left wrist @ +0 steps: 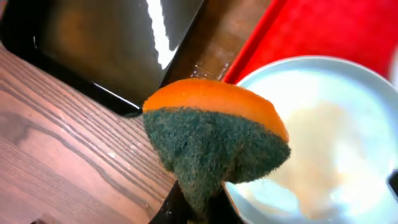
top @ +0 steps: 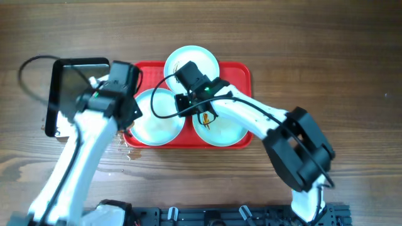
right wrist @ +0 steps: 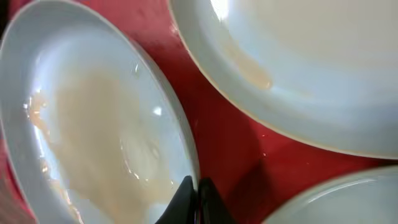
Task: Clean dirty plates on tray and stack at the side
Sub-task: 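Lift the top white plate with the right gripper and place it right of the tray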
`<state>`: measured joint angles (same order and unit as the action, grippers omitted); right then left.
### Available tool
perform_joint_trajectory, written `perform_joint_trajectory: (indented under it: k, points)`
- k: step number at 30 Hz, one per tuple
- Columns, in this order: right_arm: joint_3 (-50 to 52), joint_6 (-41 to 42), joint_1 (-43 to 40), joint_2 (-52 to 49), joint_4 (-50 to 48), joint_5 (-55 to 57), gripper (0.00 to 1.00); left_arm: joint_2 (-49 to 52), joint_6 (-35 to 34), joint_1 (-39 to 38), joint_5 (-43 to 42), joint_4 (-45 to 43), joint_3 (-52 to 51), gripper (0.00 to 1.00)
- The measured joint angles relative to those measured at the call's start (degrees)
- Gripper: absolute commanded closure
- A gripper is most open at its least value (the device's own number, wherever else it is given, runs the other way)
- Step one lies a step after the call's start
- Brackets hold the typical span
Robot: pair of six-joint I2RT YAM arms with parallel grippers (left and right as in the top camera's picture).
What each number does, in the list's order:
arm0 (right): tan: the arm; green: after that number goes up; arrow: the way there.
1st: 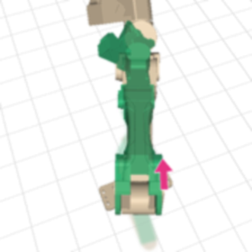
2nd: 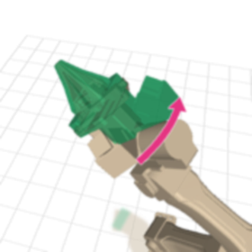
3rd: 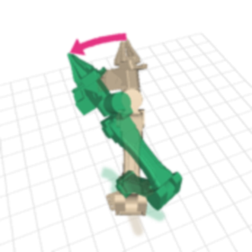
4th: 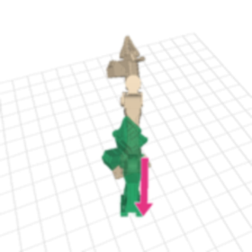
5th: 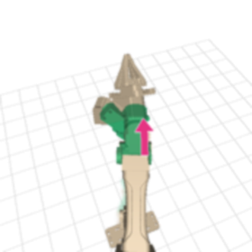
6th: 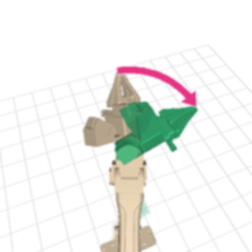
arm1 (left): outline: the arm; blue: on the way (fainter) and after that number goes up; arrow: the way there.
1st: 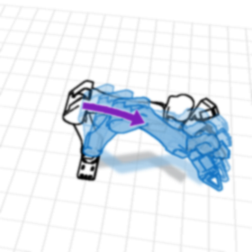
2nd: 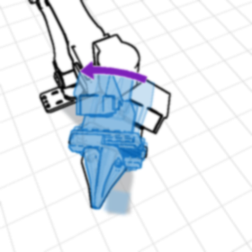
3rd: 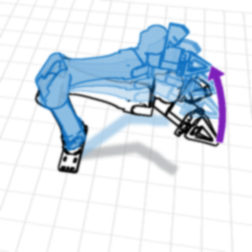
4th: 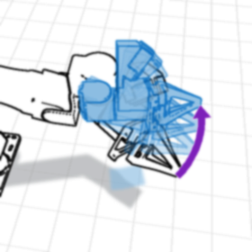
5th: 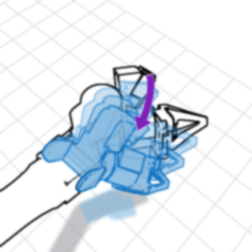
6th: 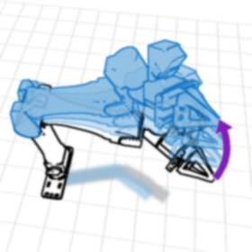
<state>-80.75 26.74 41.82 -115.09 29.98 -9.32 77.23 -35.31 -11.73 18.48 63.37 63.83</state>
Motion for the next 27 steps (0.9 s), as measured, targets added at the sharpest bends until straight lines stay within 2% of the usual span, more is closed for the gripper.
perform_joint_trajectory:
  k: [3,6,10,13,16,20,27]
  points:
    - [0.0,-2.3,0.0,9.3,0.6,7.2,0.96,-7.8,0.0,0.0,-2.4,2.9,0.0,0.96]
    - [0.0,-8.3,0.4,15.5,0.7,15.0,0.96,-9.3,0.0,0.0,-3.6,5.2,0.1,0.96]
    - [-0.1,-18.8,5.7,17.0,1.2,30.1,0.96,-9.3,-0.2,0.0,-5.6,6.9,0.1,0.96]
    - [-0.1,-26.0,11.1,17.0,-1.5,43.5,0.96,-9.3,-0.2,0.0,-6.2,7.4,0.1,0.96]
    - [-0.1,-31.1,12.5,17.0,-4.7,53.2,0.96,-9.3,-0.2,0.0,-6.6,7.4,0.1,0.96]
    - [-0.1,-34.8,12.5,17.0,-5.5,59.0,0.96,-9.3,-0.2,0.0,-7.1,7.4,0.1,0.96]
    - [-0.1,-35.4,12.5,17.0,-3.5,60.4,0.96,-9.3,-0.2,0.0,-9.2,6.9,0.1,0.96]
